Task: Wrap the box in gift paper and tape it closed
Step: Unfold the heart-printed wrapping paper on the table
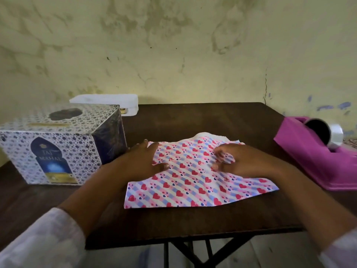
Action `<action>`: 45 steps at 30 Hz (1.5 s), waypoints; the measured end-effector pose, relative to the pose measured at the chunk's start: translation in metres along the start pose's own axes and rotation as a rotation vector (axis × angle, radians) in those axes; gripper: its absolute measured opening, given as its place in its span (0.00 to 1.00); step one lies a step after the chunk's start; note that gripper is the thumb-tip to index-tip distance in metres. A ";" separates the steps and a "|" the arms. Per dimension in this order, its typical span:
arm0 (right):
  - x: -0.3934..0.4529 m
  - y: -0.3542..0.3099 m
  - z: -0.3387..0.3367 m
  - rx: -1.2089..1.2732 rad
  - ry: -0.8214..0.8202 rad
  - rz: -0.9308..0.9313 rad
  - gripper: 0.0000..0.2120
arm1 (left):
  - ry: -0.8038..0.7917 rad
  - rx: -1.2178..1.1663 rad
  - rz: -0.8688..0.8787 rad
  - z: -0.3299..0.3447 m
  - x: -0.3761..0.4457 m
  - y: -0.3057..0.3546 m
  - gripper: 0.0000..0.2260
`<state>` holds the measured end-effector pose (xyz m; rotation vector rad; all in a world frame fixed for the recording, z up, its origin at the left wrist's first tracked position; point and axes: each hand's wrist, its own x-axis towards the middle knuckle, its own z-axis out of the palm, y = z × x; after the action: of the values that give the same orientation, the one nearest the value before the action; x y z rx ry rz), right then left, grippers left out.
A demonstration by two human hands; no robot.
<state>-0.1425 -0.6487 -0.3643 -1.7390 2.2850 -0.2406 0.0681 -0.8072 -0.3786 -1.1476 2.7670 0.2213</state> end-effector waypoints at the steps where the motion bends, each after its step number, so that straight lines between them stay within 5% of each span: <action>1: 0.008 0.000 -0.001 0.025 0.000 -0.001 0.28 | -0.012 -0.025 0.000 0.000 0.008 0.000 0.37; 8: 0.059 0.014 -0.004 0.006 -0.278 0.042 0.42 | -0.064 0.105 -0.071 -0.013 0.038 -0.003 0.41; 11: 0.073 0.010 -0.012 -0.044 -0.272 0.019 0.44 | 0.015 0.116 -0.054 -0.025 0.043 0.000 0.36; 17: 0.093 0.000 0.002 0.101 0.087 0.017 0.30 | 0.218 0.119 0.000 -0.047 0.069 0.012 0.13; 20: 0.097 0.003 0.022 0.083 0.215 0.003 0.27 | 0.458 0.010 0.068 -0.040 0.075 0.012 0.06; 29: 0.097 0.014 0.024 -0.065 0.369 0.069 0.33 | 0.726 -0.174 0.209 -0.033 0.077 0.014 0.15; 33: 0.096 0.013 0.019 -0.080 0.466 0.042 0.32 | 0.670 -0.080 0.169 -0.028 0.074 0.011 0.21; 36: 0.095 0.012 0.015 -0.118 0.538 0.008 0.27 | 0.736 -0.159 0.134 -0.028 0.073 0.010 0.16; 42: 0.074 0.007 -0.016 -0.260 1.283 -0.207 0.09 | 1.299 -0.081 0.320 -0.042 0.048 0.012 0.04; 45: 0.064 0.009 -0.026 -0.341 1.324 -0.269 0.04 | 1.328 -0.045 0.345 -0.038 0.039 0.010 0.04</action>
<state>-0.1748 -0.7080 -0.3486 -2.4983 2.9472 -1.5226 0.0315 -0.8344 -0.3482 -0.9783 4.0781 -0.7370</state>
